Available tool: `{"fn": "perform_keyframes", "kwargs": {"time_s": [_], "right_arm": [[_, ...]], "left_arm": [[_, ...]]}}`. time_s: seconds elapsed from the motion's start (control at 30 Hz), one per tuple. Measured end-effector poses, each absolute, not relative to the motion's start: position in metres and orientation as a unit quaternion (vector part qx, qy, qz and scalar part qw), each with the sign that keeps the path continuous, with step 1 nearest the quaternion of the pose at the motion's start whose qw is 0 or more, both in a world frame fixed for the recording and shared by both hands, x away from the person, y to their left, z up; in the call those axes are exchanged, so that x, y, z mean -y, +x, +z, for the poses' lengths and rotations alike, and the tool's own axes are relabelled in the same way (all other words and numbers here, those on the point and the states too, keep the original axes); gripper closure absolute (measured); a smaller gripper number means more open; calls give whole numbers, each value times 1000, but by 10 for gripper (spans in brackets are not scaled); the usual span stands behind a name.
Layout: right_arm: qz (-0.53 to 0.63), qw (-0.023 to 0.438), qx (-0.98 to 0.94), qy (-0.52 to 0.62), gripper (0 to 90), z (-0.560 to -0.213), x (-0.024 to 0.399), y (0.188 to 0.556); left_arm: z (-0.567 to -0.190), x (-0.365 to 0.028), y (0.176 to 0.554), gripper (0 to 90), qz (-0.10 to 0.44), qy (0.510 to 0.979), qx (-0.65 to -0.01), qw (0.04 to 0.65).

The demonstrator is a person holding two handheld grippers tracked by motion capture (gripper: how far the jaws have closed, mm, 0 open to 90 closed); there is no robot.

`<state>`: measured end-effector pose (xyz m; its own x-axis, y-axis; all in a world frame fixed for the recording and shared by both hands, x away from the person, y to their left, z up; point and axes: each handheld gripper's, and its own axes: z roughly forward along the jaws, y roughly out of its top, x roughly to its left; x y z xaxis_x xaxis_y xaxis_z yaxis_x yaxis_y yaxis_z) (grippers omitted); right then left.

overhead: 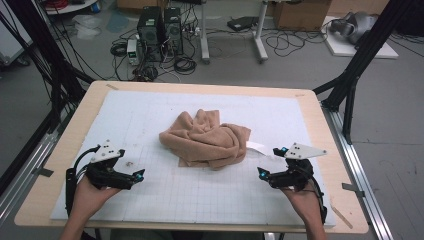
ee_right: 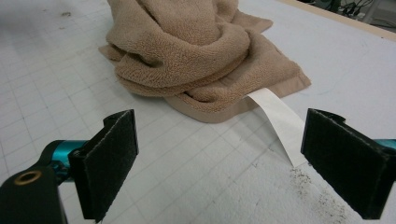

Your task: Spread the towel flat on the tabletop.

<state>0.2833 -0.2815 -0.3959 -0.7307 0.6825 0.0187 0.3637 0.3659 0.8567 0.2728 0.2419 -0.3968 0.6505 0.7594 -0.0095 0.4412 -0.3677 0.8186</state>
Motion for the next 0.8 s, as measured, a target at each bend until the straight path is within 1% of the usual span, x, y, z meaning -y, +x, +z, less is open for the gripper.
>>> {"fn": "perform_keyframes", "kwargs": {"time_s": [0.33,0.53,0.63,0.8], "right_arm": [[457,173,-813,317,101,-398,282,283],[463,169,-810,318,102,-399,283,283],[464,169,-810,316,102,-398,282,284],[461,169,-813,312,102,-395,281,284]], "left_arm": [[-398,-241,278,22,186,806,-374,420],[-396,-234,280,22,184,808,-369,421],[-394,-232,281,52,180,809,-365,425],[-391,-226,286,79,171,813,-356,428]]}}
